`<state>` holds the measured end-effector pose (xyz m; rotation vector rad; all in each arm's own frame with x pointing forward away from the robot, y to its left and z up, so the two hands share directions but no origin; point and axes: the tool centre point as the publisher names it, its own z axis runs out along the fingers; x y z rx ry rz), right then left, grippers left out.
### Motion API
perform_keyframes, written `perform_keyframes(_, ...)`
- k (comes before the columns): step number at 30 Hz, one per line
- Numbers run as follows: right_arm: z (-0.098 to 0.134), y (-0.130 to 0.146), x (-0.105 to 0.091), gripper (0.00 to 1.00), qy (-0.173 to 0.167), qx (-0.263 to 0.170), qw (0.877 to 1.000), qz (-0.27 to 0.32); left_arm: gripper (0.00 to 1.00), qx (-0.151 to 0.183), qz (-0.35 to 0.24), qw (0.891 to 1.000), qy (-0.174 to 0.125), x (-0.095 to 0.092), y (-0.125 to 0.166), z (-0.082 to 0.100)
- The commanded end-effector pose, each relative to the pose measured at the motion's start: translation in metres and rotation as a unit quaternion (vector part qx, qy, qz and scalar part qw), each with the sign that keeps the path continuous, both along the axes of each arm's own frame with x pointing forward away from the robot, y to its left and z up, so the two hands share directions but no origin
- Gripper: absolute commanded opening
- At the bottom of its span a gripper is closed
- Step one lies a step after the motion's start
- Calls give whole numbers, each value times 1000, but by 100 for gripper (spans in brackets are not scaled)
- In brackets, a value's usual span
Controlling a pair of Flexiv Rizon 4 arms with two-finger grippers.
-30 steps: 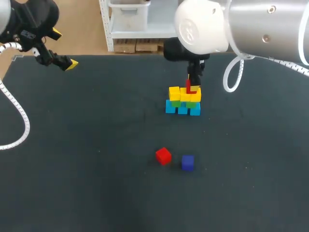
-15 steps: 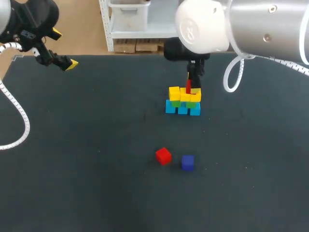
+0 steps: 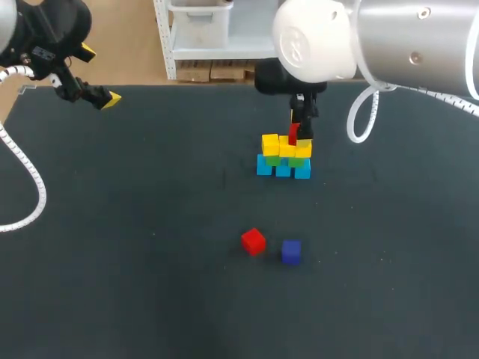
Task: Place the blue cubes, place green cubes on the blue cubes, place the yellow cubes on the green cubes, then place the red cubes on the yellow cubes, and place purple cube on the red cubes.
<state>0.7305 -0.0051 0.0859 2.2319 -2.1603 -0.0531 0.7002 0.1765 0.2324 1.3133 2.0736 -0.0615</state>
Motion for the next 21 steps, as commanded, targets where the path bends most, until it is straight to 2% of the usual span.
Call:
perform_keyframes(1, 1, -1, -2, 33, -2, 1, 1000, 1, 100, -2, -3, 1000, -1, 0, 2, 0)
perform_keyframes(10, 0, -1, -4, 19, -2, 0, 1000, 5, 100, -2, -3, 1000, -1, 0, 2, 0)
perform_keyframes(21, -1, 0, -3, 29, -9, 0, 1000, 1, 100, -2, -3, 1000, -1, 0, 2, 0)
